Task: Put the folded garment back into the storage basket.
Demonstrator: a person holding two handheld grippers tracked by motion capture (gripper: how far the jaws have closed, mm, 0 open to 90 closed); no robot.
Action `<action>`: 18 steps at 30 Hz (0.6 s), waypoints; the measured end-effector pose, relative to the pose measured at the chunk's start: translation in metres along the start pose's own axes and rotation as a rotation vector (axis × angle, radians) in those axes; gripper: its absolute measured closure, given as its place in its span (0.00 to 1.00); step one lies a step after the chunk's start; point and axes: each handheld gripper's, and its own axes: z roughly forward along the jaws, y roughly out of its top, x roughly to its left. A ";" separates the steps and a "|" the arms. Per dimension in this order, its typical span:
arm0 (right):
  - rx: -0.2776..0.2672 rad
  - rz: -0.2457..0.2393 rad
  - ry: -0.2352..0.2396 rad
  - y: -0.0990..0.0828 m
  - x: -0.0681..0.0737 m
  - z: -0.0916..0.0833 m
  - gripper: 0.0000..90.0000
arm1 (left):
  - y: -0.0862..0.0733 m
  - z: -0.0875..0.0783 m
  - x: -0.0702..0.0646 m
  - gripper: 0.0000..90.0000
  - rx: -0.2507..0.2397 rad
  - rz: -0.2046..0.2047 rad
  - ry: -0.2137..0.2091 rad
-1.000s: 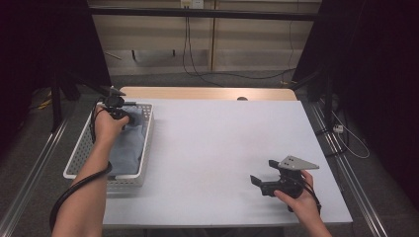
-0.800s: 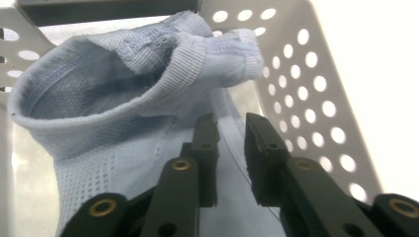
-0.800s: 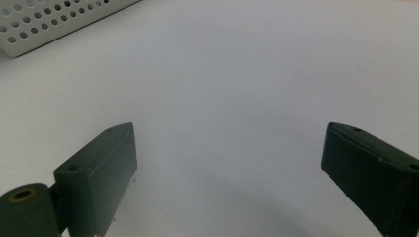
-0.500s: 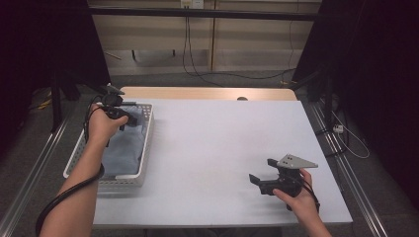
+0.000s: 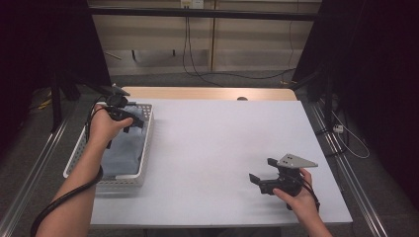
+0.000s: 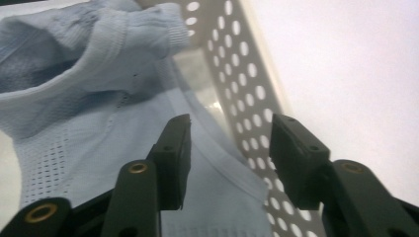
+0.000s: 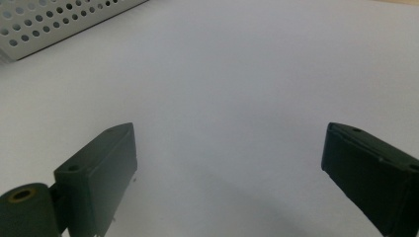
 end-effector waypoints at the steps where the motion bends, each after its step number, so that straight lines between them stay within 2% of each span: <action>1: 0.000 0.000 0.000 0.000 0.000 0.000 0.07 | 0.000 0.000 -0.003 0.56 -0.005 -0.005 -0.005; 4: 0.001 0.004 -0.003 -0.001 0.000 -0.002 0.08 | 0.002 -0.003 -0.010 0.52 -0.004 0.019 -0.013; 9: -0.003 0.003 -0.009 -0.001 -0.002 -0.005 0.08 | 0.003 -0.004 -0.021 0.47 0.000 0.028 -0.035; 10: -0.012 0.010 -0.012 0.000 -0.004 -0.006 0.08 | 0.003 -0.003 -0.026 0.46 0.003 0.038 -0.038; 18: -0.019 0.028 -0.018 -0.001 -0.009 -0.008 0.08 | 0.003 -0.001 -0.046 0.43 0.006 0.077 -0.085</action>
